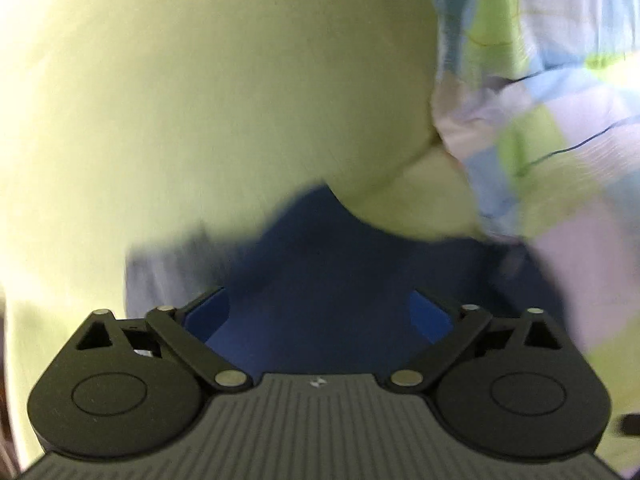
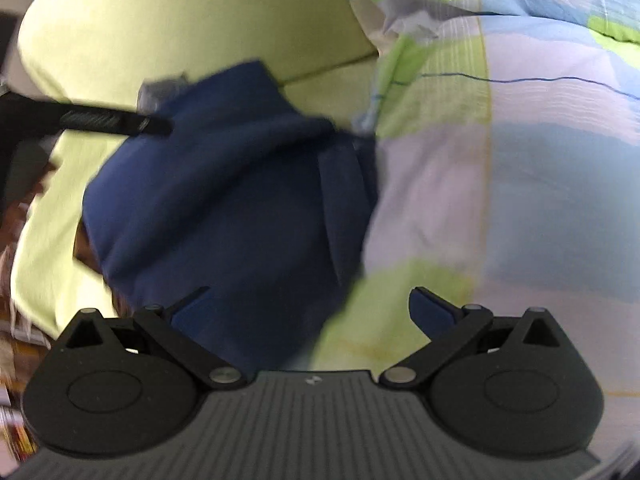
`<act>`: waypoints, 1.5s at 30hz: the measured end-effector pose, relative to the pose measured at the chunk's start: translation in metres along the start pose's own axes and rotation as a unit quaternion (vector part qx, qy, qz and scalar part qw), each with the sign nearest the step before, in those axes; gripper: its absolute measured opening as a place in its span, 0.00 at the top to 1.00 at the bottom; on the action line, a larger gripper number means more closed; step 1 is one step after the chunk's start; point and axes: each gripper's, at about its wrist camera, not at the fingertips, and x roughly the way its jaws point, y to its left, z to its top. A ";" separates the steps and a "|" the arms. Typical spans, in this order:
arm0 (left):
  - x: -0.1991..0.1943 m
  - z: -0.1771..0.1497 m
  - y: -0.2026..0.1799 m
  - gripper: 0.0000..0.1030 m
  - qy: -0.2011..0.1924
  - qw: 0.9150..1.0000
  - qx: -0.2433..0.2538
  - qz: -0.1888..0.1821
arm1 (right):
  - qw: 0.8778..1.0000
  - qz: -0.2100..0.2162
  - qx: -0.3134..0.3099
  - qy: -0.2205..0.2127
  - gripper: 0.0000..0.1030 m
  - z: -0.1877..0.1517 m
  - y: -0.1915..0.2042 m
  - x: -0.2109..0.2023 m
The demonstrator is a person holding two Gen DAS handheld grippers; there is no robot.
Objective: Fold clothes
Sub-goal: 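Grasp the navy top's edge with the left gripper while the right gripper grasps another edge, then lift the navy top with both grippers and lay it flat on the plaid sheet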
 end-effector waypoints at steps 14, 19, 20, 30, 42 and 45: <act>0.104 0.004 0.037 0.56 0.049 0.986 0.076 -0.139 | 0.998 -0.007 0.061 -0.029 0.01 0.015 0.002 0.052; 0.066 -0.017 0.044 0.99 -0.012 0.982 0.062 -0.176 | 0.998 -0.007 0.033 -0.056 0.07 0.017 0.004 0.059; 0.055 -0.024 0.048 0.99 -0.021 0.983 0.053 -0.176 | 0.998 -0.008 0.023 -0.056 0.13 0.018 0.005 0.060; 0.020 -0.068 0.078 0.98 -0.047 0.980 -0.034 -0.191 | 0.996 -0.047 -0.011 -0.077 0.32 0.033 -0.001 0.092; -0.079 -0.082 0.104 0.99 -0.129 0.966 -0.195 -0.114 | 0.987 0.076 -0.045 -0.133 0.95 0.096 0.028 0.033; -0.146 -0.099 0.127 0.99 -0.157 0.954 -0.249 -0.057 | 0.974 0.132 -0.098 -0.155 0.95 0.132 0.054 0.004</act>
